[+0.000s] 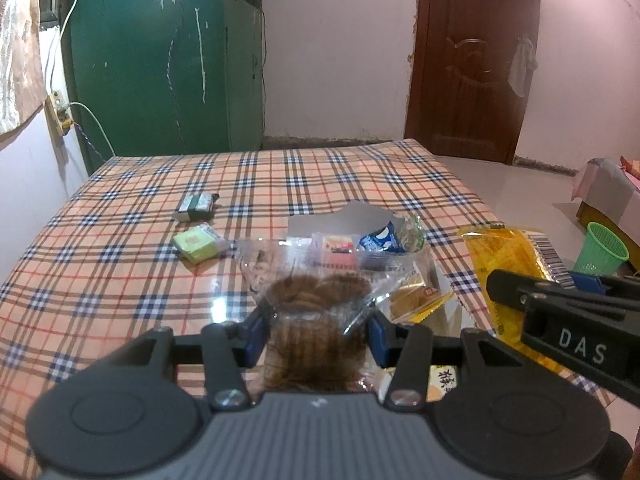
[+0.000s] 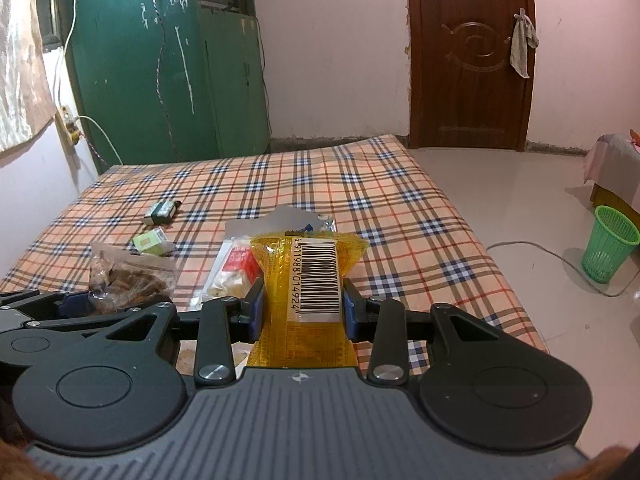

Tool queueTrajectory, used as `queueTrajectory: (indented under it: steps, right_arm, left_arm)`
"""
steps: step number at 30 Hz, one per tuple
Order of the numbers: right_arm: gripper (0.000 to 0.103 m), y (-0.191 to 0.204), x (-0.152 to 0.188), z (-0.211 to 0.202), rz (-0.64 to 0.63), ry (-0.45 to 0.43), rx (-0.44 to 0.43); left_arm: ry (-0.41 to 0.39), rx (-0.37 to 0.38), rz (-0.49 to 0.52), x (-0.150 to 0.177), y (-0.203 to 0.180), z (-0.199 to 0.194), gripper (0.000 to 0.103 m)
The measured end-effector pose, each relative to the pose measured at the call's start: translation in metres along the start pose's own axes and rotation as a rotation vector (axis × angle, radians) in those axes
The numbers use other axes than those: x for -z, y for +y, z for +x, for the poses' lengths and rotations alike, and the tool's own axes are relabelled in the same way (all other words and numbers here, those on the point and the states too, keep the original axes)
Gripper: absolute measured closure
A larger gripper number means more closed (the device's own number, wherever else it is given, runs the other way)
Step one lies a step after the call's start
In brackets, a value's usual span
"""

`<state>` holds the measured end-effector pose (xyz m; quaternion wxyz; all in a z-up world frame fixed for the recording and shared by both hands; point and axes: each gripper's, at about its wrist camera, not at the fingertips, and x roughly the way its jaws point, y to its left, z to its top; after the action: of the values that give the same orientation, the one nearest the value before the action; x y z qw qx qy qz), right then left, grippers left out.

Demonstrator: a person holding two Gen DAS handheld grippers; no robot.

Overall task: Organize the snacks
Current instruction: 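Lower both bags into the white box and open both grippers, then move both grippers back toward the remaining snacks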

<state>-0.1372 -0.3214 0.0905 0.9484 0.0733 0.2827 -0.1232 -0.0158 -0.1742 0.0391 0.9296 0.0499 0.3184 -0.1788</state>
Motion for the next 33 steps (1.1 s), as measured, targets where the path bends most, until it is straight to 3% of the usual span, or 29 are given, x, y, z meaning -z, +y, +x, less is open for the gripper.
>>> queueTrajectory:
  steps: [9,13,15,18,20,23,28,33]
  right_arm:
    - [0.057,0.001,-0.001,0.021,-0.003,0.022,0.01]
    - [0.044,0.002,0.0,0.024,-0.006,0.024,0.016]
    - [0.035,0.0,-0.001,0.025,-0.002,0.021,0.034]
    - [0.032,-0.004,-0.002,0.023,0.02,0.013,0.036]
    - [0.03,-0.004,-0.003,0.022,0.021,0.004,0.043]
    - [0.028,0.001,-0.006,0.02,0.013,-0.01,0.041]
    - [0.01,0.015,-0.01,0.025,-0.02,-0.023,0.022]
    - [0.001,0.035,-0.016,0.036,-0.05,-0.026,0.0]
  left_arm:
    - [0.002,0.037,0.006,-0.002,-0.001,0.016,0.054]
    - [0.009,0.123,-0.018,-0.005,0.004,0.025,0.054]
    - [0.009,0.142,-0.032,-0.005,0.007,0.028,0.047]
    - [-0.005,0.16,-0.043,-0.006,0.011,0.028,0.037]
    - [-0.011,0.165,-0.044,-0.008,0.013,0.026,0.036]
    - [-0.031,0.144,-0.045,-0.01,0.019,0.023,0.031]
    - [-0.044,0.081,-0.065,-0.018,0.04,0.02,0.03]
    - [-0.054,0.019,-0.09,-0.022,0.068,0.014,0.027]
